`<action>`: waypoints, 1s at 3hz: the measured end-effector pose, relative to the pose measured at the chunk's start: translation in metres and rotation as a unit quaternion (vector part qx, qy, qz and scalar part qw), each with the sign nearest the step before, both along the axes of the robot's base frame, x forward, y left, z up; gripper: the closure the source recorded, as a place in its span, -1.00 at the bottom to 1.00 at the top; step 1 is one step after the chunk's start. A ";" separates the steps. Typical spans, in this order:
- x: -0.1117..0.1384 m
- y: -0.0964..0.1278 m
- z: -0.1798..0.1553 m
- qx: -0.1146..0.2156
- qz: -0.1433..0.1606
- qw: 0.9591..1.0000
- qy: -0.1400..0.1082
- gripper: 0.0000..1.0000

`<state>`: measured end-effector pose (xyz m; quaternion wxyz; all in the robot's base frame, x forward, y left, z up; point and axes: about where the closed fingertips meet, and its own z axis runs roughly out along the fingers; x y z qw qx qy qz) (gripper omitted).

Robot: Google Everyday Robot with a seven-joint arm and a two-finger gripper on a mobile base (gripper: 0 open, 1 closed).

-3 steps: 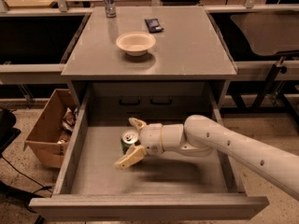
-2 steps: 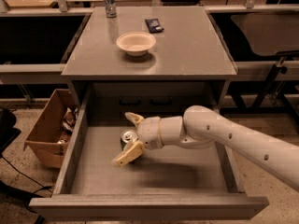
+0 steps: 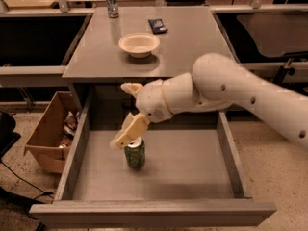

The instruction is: Place green can into top drawer

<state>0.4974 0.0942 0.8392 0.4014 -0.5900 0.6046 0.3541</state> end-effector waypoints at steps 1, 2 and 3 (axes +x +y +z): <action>-0.013 -0.026 0.079 -0.090 0.016 0.996 -0.019 -1.00; -0.010 -0.044 0.125 -0.144 0.026 0.989 -0.027 -1.00; -0.037 -0.083 0.138 -0.199 0.034 0.978 -0.055 -1.00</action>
Offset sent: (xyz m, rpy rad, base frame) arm -0.0618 -0.0940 0.1589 -0.5344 0.0651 0.2693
